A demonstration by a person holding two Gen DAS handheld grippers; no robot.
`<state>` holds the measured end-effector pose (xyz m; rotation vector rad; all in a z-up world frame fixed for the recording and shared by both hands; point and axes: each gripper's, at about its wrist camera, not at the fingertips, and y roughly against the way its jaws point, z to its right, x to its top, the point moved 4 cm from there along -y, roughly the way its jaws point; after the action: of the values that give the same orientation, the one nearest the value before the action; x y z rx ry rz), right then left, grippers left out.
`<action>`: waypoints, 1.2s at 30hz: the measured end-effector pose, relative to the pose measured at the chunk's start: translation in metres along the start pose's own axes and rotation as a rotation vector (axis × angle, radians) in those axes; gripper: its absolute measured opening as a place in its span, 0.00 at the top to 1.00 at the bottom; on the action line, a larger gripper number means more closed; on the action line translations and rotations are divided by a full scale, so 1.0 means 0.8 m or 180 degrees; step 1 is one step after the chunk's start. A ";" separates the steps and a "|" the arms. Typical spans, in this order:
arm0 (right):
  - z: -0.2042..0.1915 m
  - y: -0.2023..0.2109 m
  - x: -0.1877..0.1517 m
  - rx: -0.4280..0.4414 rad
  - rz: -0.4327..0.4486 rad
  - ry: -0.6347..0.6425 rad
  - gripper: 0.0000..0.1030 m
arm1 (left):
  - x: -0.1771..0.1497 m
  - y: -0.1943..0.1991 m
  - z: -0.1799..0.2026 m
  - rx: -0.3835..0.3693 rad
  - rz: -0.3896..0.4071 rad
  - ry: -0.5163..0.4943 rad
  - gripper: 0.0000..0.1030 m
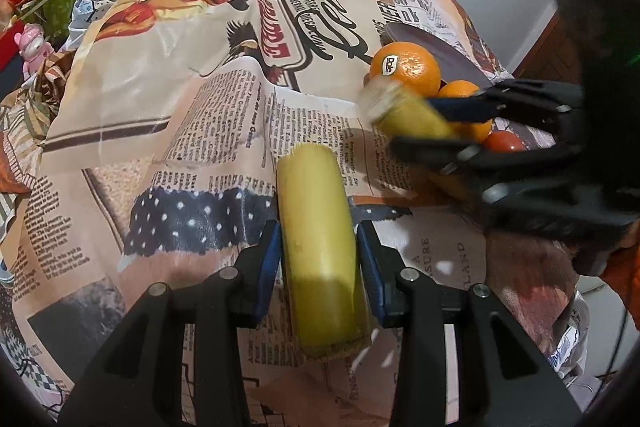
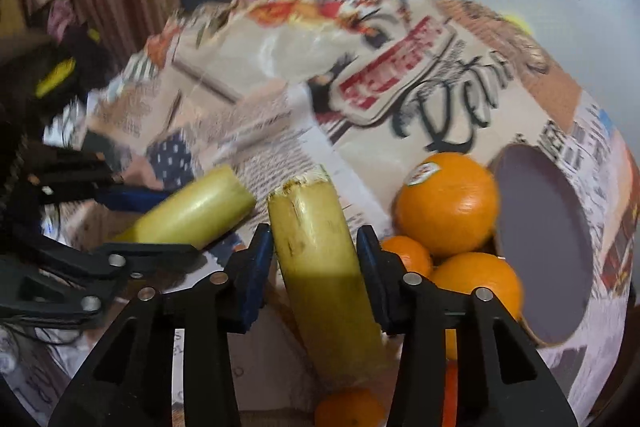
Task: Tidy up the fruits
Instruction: 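Grasp the second corn-cob piece with the right tool while the left tool holds its piece, then lift both corn-cob pieces and carry them over the grey plate with both tools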
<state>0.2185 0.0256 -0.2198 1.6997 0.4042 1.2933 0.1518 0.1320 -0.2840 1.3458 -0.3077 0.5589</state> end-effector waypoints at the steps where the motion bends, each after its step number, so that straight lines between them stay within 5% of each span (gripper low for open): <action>1: 0.004 0.008 0.001 0.0008 0.0049 -0.0080 0.64 | 0.002 -0.002 0.001 0.0018 -0.0006 -0.0012 0.62; 15: 0.042 0.078 -0.024 -0.0019 0.0500 -0.0800 0.66 | 0.032 -0.021 0.020 0.0165 -0.0037 -0.0182 0.64; 36: 0.115 0.197 -0.054 -0.0495 0.1163 -0.1209 0.66 | 0.116 0.083 0.124 -0.0003 0.0770 -0.0556 0.65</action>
<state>0.2411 -0.1294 -0.1171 1.8877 -0.2342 1.1782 0.2027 0.0626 -0.1600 1.3682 -0.6193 0.6426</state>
